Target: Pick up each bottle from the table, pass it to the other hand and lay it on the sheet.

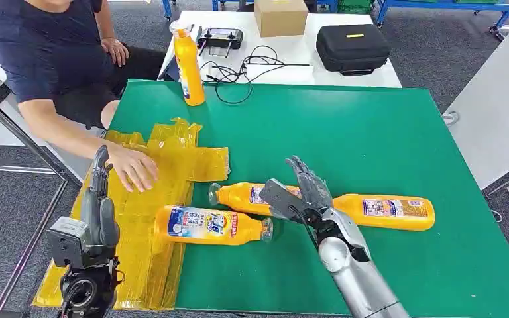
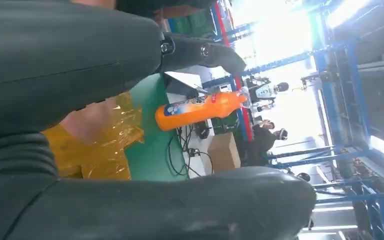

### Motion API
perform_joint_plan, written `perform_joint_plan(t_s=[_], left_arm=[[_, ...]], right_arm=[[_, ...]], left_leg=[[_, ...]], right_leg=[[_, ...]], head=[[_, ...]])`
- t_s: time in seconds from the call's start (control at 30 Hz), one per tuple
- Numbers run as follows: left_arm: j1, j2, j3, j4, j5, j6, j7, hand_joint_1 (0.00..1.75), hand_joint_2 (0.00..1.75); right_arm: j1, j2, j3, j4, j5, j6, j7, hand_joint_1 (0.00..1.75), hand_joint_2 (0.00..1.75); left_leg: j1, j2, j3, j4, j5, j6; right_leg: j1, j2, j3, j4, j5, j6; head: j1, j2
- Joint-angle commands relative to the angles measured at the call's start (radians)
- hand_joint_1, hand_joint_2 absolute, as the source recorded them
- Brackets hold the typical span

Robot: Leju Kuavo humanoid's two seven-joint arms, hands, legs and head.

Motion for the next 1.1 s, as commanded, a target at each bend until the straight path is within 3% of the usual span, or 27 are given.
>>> perform_joint_plan(t_s=[0.03, 0.47, 0.63, 0.83, 0.87, 0.9, 0.93, 1.03, 1.1], left_arm=[[-0.036, 0.028, -0.002, 0.043, 0.031, -0.002, -0.01, 0.0, 0.0], [-0.06, 0.03, -0.041, 0.041, 0.066, 0.01, -0.031, 0.0, 0.0], [-0.062, 0.04, -0.056, 0.038, 0.091, 0.027, -0.043, 0.0, 0.0], [-0.063, 0.028, -0.054, 0.047, 0.116, 0.052, -0.059, 0.0, 0.0], [-0.057, 0.028, -0.049, 0.042, 0.12, 0.062, -0.063, 0.0, 0.0], [-0.044, 0.037, -0.038, 0.038, 0.125, 0.07, -0.066, 0.0, 0.0], [-0.037, 0.044, -0.032, 0.033, 0.13, 0.07, -0.068, 0.0, 0.0], [0.031, 0.077, 0.028, -0.009, 0.17, 0.082, -0.094, 0.0, 0.0], [0.056, 0.084, 0.057, -0.014, 0.185, 0.08, -0.105, 0.0, 0.0]], right_arm=[[-0.069, -0.014, 0.011, 0.138, -0.004, 0.009, -0.003, 0.0, 1.75], [-0.188, 0.033, 0.052, 0.37, 0.03, 0.027, 0.002, 0.0, 1.75], [-0.259, 0.079, 0.106, 0.503, 0.106, 0.009, 0.026, 0.0, 1.75], [-0.281, 0.144, 0.181, 0.606, 0.181, 0.065, 0.063, 0.03, 1.75], [-0.282, 0.154, 0.193, 0.619, 0.192, 0.078, 0.065, 0.33, 1.75], [-0.282, 0.169, 0.198, 0.626, 0.194, 0.089, 0.064, 0.94, 1.75], [-0.283, 0.176, 0.199, 0.628, 0.195, 0.09, 0.065, 1.43, 1.75], [-0.296, 0.216, 0.226, 0.652, 0.216, 0.126, 0.077, 1.71, 1.75], [-0.301, 0.23, 0.242, 0.66, 0.229, 0.138, 0.088, 1.75, 1.75]], left_leg=[[0.001, 0.002, 0.002, -0.001, -0.001, -0.002], [0.001, 0.004, 0.002, -0.001, -0.001, -0.002], [0.001, 0.004, 0.002, 0.0, -0.001, -0.002], [0.001, 0.003, 0.001, -0.001, -0.001, -0.002], [0.002, 0.004, 0.004, -0.001, -0.001, -0.003], [0.002, 0.003, 0.003, -0.001, -0.001, -0.002], [0.002, 0.003, 0.002, -0.001, -0.001, -0.002], [0.002, 0.005, 0.002, -0.001, -0.001, -0.002], [0.002, 0.009, 0.004, -0.001, -0.002, -0.002]], right_leg=[[0.001, 0.001, 0.002, -0.001, 0.0, -0.001], [0.001, 0.002, 0.002, -0.001, 0.0, -0.001], [0.001, 0.002, 0.001, 0.0, 0.0, -0.001], [0.001, 0.002, 0.001, 0.0, 0.0, -0.001], [0.002, 0.002, 0.003, -0.001, 0.0, -0.001], [0.002, 0.001, 0.002, -0.001, 0.0, -0.001], [0.002, 0.002, 0.001, -0.001, 0.0, -0.001], [0.002, 0.004, 0.001, 0.0, 0.0, -0.001], [0.003, 0.007, 0.002, -0.001, 0.0, -0.001]], head=[[0.0, 0.0], [0.0, 0.0], [0.0, 0.0], [0.0, 0.0], [0.0, 0.0], [0.0, 0.0], [0.0, 0.0], [0.0, 0.0], [0.001, 0.0]])
